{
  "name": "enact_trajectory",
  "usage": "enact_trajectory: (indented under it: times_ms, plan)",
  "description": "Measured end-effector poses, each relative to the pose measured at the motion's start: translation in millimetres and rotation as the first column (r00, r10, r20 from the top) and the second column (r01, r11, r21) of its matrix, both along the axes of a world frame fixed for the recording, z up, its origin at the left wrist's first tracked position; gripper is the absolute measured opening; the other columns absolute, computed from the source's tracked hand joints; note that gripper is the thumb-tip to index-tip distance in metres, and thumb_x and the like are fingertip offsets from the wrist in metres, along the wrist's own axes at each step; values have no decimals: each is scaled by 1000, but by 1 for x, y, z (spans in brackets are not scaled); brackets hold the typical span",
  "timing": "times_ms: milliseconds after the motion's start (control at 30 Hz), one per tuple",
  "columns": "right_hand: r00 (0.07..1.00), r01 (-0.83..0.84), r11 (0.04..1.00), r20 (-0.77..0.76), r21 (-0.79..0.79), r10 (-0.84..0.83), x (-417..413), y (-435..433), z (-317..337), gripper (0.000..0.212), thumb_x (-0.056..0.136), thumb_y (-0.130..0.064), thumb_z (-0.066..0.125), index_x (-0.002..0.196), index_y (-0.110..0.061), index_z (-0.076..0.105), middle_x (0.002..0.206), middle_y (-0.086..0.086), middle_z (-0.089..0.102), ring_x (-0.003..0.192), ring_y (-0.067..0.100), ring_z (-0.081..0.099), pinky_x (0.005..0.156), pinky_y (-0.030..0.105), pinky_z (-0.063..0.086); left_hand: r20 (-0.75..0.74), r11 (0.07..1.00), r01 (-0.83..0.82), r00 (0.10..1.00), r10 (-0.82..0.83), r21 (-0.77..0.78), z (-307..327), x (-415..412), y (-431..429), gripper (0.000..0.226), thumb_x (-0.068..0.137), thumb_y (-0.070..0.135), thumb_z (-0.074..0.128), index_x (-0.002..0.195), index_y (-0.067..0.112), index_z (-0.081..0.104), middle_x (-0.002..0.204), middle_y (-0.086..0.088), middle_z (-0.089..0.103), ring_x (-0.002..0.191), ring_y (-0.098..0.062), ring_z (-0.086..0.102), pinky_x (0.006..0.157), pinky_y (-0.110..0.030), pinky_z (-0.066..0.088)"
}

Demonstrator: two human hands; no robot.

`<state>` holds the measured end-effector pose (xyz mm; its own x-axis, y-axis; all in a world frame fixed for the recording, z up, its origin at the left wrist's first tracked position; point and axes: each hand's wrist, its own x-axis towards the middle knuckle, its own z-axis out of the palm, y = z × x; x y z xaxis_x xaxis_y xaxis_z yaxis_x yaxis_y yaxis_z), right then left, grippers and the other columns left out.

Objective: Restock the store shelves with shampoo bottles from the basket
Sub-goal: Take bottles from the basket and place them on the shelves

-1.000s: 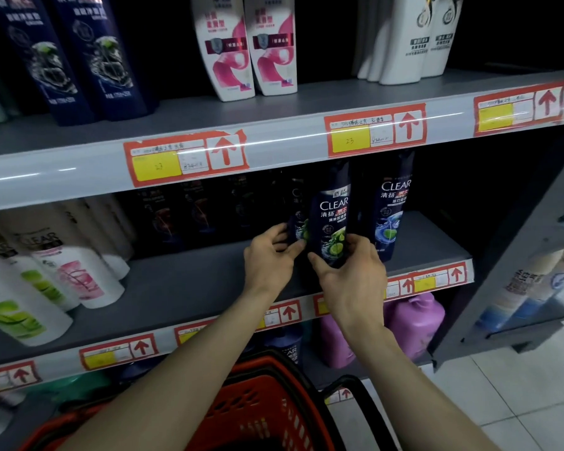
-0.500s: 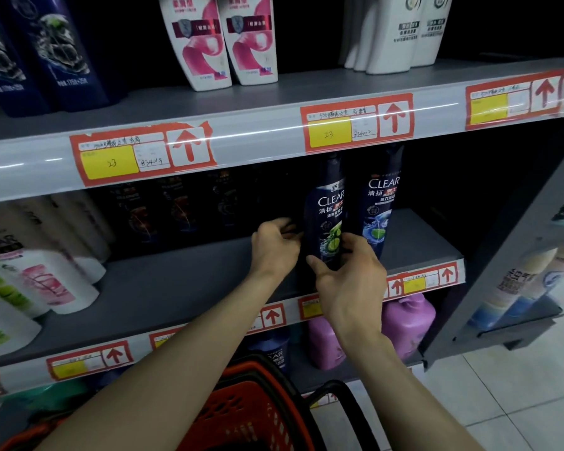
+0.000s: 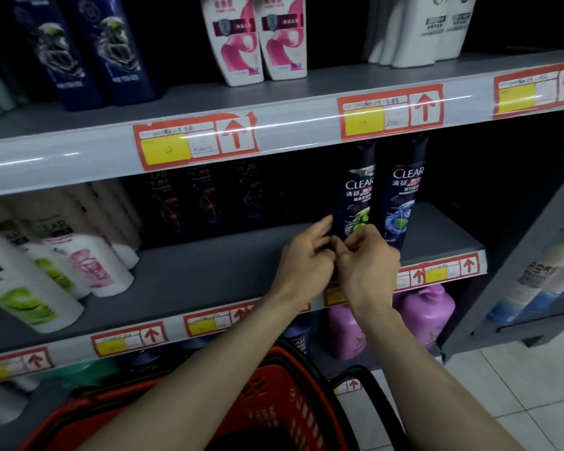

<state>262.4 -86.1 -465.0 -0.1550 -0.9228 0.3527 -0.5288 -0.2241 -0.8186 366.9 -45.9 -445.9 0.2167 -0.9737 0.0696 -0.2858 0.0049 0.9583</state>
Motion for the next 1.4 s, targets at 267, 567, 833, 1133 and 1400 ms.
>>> enact_trajectory:
  times_ms: [267, 567, 833, 1133, 1400]
  plan:
    - [992, -117, 993, -45, -7, 117, -11, 3, 3, 11, 89, -16, 70, 86, -16, 59, 69, -11, 60, 66, 18, 59, 65, 31, 46, -124, 992, 70, 991, -57, 107, 14, -10, 6, 91, 72, 22, 50, 160, 33, 31, 161, 2, 42, 141, -8, 43, 120, -30, 33]
    - [962, -265, 964, -70, -32, 262, -8, 33, 25, 10, 93, -21, 72, 86, -24, 66, 72, -13, 67, 70, -3, 63, 61, 5, 41, -128, 998, 36, 991, -29, 53, 27, 13, 55, 75, 87, 8, 55, 159, 22, 37, 162, -4, 41, 145, -14, 43, 117, -28, 34]
    - [792, -561, 819, -207, 121, 574, 10, 129, 40, 11, 89, -22, 72, 79, -27, 70, 71, -11, 72, 70, 1, 67, 63, 11, 48, -69, 994, -82, 994, 87, 78, 13, 80, 201, 51, 89, 21, 58, 138, 37, 60, 131, 12, 68, 116, -10, 68, 105, -37, 53]
    - [330, -780, 462, -349, 422, 877, 62, 213, 4, 19, 91, -30, 74, 109, -26, 73, 91, -8, 75, 85, 1, 69, 84, 25, 56, 147, 892, -108, 988, 48, 439, -49, 142, 312, 30, 100, 10, 55, 120, 28, 68, 111, -2, 76, 93, -21, 76, 83, -29, 57]
    - [284, -687, 400, -283, 607, 916, 69, 223, -47, 17, 92, -29, 74, 109, -29, 73, 92, -14, 72, 89, 1, 68, 83, 19, 53, 284, 834, -185, 958, 36, 520, -82, 175, 323, 28, 99, 15, 61, 124, 22, 70, 102, -4, 78, 86, -20, 76, 75, -28, 60]
